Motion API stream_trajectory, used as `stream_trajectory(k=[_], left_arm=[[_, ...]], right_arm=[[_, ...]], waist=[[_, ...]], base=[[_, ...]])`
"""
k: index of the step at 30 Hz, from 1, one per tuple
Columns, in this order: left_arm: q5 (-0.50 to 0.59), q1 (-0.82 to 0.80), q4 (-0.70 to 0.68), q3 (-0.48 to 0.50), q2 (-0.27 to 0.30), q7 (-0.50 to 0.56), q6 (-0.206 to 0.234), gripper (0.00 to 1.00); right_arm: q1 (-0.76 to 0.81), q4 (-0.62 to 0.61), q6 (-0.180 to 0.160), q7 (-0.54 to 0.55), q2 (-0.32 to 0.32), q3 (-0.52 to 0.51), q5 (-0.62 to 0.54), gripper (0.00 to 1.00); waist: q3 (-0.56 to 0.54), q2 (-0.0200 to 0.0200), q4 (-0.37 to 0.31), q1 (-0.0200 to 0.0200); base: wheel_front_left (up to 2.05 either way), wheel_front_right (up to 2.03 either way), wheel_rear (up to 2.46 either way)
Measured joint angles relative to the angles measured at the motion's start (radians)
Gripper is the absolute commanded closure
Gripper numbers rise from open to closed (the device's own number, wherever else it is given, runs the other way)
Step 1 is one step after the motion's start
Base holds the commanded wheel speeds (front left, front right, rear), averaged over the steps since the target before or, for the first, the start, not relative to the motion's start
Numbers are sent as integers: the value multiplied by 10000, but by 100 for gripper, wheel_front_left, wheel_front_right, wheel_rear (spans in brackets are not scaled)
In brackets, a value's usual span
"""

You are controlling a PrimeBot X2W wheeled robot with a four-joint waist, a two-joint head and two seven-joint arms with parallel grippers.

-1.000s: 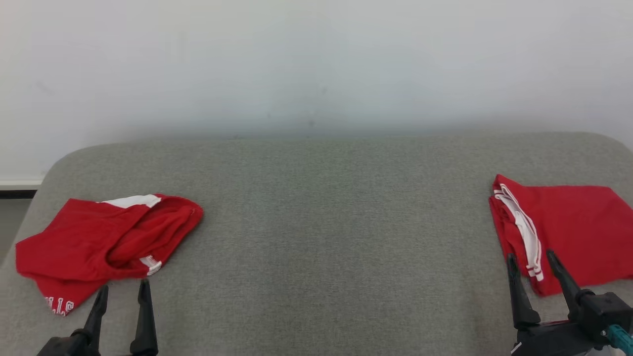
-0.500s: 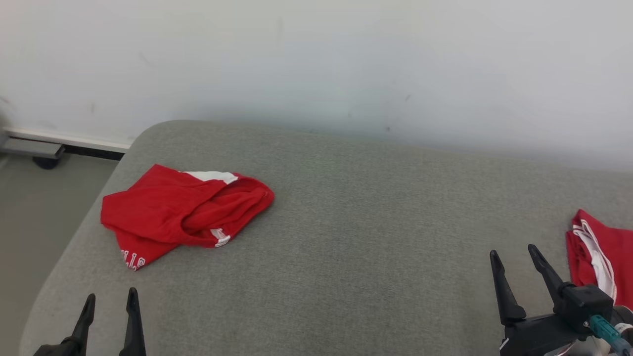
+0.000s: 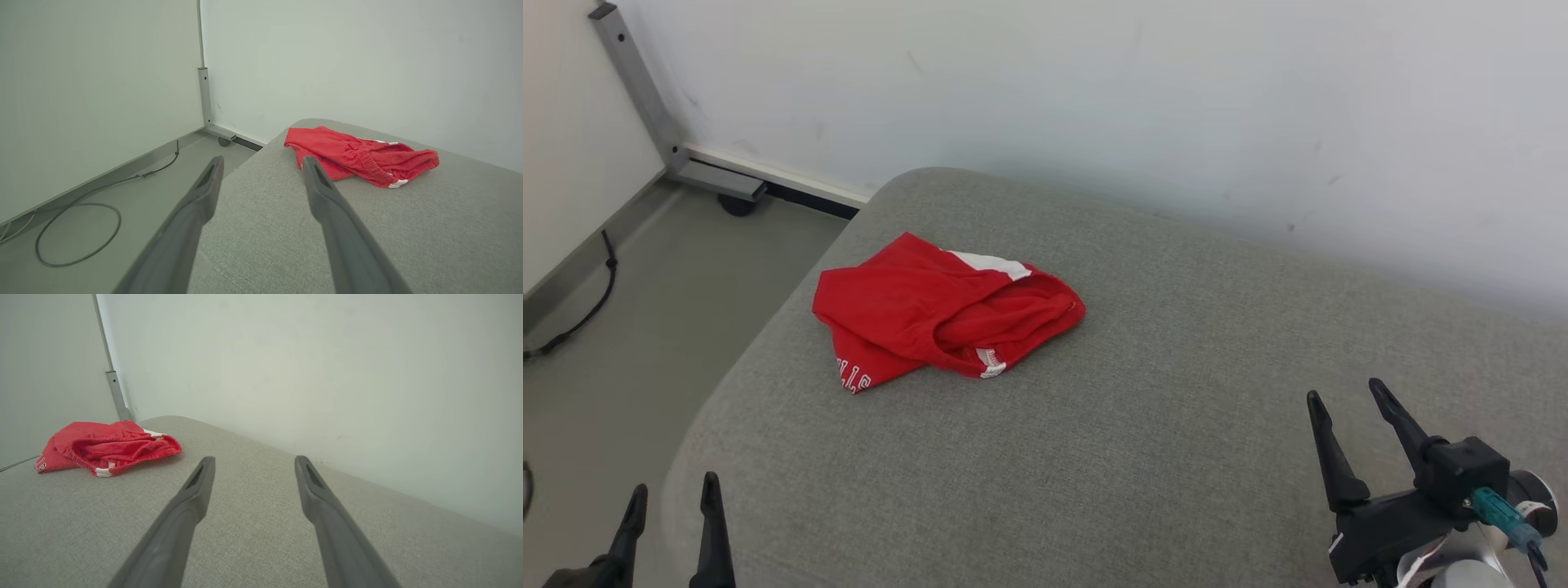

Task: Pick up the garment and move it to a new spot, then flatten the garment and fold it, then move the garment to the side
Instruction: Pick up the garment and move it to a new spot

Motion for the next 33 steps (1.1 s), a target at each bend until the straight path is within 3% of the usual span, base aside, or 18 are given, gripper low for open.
stream_trajectory(k=[7,18,23,28,33], left_arm=[[-12,248,-94,318,-56,0,2,0],[-65,197,-286,232,-261,88,-2,0],[-407,-1864,132,-301,171,748,-1168,0],[-1152,-4858,1687,-832,359,1766,-2500,0],[-2025,-6683,3505,-453,667,2619,-2543,0]], right_arm=[[-548,353,194,205,77,240,-79,0],[-684,706,309,244,104,314,-128,0],[-636,713,307,263,79,291,-128,0],[-577,612,303,332,-84,201,-130,0],[-565,274,291,504,-132,345,-261,0]], waist=[[201,0,441,1],[246,0,485,0],[320,0,357,0],[418,0,171,1],[556,0,-192,0]], base=[[0,0,0],[0,0,0],[0,0,0],[0,0,0],[0,0,0]])
